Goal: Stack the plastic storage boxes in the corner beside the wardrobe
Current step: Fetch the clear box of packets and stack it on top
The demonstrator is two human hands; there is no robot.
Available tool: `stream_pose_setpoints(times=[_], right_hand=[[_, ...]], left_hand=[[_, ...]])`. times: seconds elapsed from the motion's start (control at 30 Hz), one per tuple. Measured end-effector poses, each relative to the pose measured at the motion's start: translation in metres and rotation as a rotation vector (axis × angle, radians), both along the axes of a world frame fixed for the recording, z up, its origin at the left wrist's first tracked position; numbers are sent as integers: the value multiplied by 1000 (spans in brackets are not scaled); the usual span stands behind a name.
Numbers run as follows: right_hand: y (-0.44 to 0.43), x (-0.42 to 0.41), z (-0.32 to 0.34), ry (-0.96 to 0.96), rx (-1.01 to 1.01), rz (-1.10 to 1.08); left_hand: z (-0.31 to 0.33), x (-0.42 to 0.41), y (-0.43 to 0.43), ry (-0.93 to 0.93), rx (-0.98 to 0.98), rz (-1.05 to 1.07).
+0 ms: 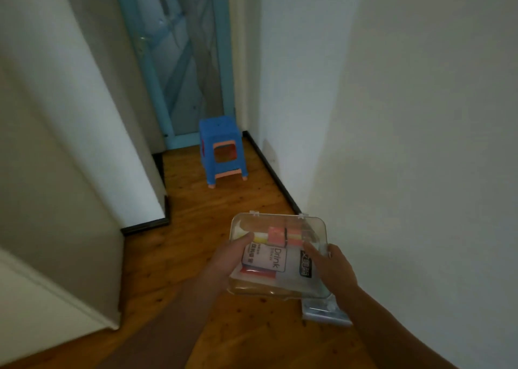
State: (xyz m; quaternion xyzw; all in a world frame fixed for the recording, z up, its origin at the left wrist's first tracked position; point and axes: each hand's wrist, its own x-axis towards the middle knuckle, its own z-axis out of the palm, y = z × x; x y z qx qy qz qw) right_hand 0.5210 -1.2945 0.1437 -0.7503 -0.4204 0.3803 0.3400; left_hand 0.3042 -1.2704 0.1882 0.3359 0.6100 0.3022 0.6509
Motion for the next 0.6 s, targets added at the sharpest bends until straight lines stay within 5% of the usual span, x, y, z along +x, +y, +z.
stream_pose_setpoints(times=[0.6], right_hand=[[-3,-254,29,91,-49,532]], left_hand=[[19,-235,-107,48,7,560]])
